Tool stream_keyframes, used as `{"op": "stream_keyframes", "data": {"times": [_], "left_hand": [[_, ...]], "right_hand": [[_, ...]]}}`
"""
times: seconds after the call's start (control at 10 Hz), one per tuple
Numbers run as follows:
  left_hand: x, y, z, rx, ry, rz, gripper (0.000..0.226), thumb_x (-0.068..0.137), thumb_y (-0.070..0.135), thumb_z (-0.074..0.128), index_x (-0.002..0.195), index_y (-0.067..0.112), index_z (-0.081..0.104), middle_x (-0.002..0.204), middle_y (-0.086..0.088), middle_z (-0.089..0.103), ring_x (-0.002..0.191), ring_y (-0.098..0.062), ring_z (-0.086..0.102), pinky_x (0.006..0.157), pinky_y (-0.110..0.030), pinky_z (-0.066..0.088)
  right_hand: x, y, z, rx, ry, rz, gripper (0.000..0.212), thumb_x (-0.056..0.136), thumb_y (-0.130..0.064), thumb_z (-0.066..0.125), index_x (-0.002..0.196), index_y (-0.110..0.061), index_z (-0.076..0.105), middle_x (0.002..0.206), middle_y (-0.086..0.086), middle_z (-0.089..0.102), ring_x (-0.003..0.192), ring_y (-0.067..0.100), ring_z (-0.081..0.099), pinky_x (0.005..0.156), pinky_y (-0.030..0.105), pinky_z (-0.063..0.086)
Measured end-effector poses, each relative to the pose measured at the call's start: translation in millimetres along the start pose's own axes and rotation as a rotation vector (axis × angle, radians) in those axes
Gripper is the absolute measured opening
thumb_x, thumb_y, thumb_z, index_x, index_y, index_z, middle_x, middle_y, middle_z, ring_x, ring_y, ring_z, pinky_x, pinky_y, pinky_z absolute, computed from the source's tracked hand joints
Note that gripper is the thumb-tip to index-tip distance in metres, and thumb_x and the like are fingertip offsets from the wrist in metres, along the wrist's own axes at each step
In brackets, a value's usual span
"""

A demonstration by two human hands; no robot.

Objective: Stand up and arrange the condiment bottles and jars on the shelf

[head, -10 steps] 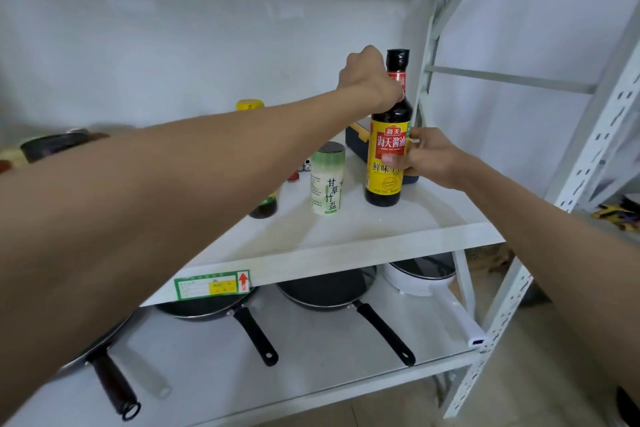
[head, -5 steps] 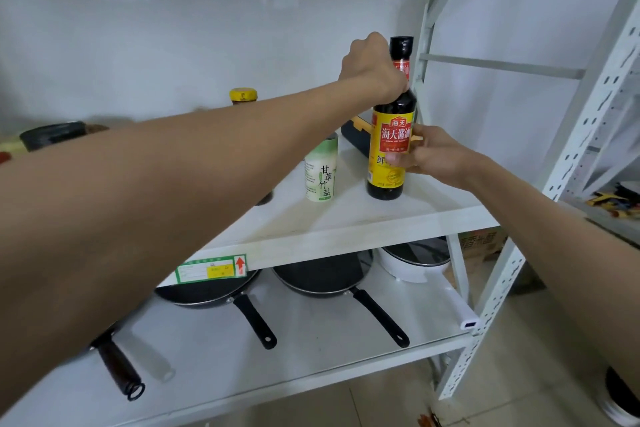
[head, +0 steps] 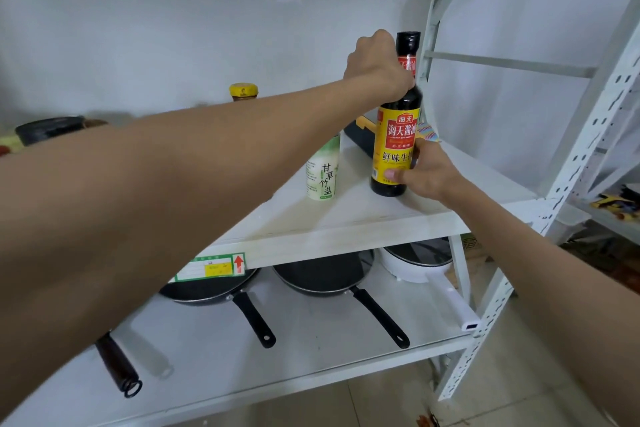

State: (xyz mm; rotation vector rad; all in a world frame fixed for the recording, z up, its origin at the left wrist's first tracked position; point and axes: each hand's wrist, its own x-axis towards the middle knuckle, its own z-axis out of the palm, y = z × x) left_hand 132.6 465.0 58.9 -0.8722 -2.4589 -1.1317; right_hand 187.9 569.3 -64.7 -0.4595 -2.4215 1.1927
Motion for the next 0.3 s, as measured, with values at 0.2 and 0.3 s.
{"op": "stream_keyframes", "data": {"times": [0.2, 0.3], "left_hand": [[-3, 1, -9, -0.006, -0.089, 0.009, 0.04, 0.085, 0.031, 0.072, 0.111, 0.014, 0.046, 0.095, 0.0, 0.045, 0.085, -0.014, 0.05, 0.064, -0.021, 0.04], [-10, 2, -28, -0.029, -0.103, 0.014, 0.025, 0.092, 0.027, 0.063, 0.096, 0.014, 0.042, 0.081, 0.003, 0.042, 0.071, -0.01, 0.046, 0.055, -0.019, 0.038]], "right_hand": [[-2, 2, 5, 0.038, 0.016, -0.018, 0.063, 0.081, -0.01, 0.076, 0.136, -0.01, 0.048, 0.135, 0.009, 0.058, 0.125, 0.026, 0.053, 0.103, 0.037, 0.042], [-8, 3, -3, 0.123, 0.001, 0.012, 0.054, 0.079, -0.001, 0.075, 0.129, -0.005, 0.054, 0.127, 0.012, 0.061, 0.107, 0.021, 0.056, 0.087, 0.025, 0.043]]}}
